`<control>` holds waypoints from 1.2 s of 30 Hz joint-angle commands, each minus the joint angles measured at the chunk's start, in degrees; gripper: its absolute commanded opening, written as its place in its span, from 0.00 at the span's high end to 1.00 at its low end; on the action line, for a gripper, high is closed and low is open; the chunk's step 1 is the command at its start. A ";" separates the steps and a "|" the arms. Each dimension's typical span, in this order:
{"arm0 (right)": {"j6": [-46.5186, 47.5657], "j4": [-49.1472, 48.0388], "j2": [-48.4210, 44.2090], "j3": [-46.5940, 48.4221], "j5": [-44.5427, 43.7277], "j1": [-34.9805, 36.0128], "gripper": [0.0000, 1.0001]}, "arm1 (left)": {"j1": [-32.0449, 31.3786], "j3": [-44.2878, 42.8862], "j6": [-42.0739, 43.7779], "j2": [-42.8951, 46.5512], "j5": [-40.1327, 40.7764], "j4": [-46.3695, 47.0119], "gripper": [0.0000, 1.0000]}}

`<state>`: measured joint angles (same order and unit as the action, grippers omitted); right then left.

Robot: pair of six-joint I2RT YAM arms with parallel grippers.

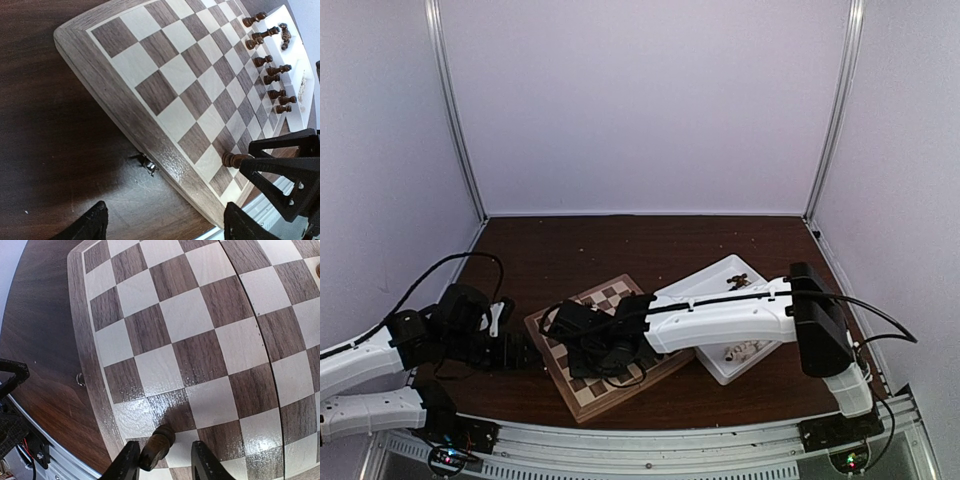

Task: Set up the chess pieces on the board
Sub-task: Pick up the chess piece from the chessboard.

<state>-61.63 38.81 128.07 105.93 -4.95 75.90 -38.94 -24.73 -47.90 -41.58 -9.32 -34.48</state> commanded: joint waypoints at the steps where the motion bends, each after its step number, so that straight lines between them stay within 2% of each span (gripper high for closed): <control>1: -1.66 1.34 0.76 1.39 -1.09 0.13 0.64 | 0.52 0.58 0.53 0.72 -0.83 1.35 0.20; 7: -1.41 1.67 0.20 1.30 -1.27 0.05 0.80 | 0.53 0.82 0.35 1.23 -0.88 1.17 0.20; 17: 2.19 4.43 -2.53 1.14 -6.09 0.16 0.92 | 0.53 0.75 -0.10 1.54 -1.20 0.91 0.20; 22: 10.69 3.57 -6.47 0.06 -7.74 0.06 0.93 | 0.53 0.57 0.00 1.50 -0.86 0.69 0.20; 28: 18.96 -0.52 -13.50 -6.24 -6.39 -1.62 0.95 | 0.52 -0.03 0.12 0.36 -0.84 1.41 0.21; 36: 22.61 -2.80 -24.62 -18.77 -7.45 -6.83 0.96 | 0.53 -0.67 0.35 -1.21 -1.30 1.99 0.21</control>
<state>-42.06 37.10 107.66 92.03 -10.52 72.01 -38.92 -24.62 -47.92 -42.41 -9.98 -34.44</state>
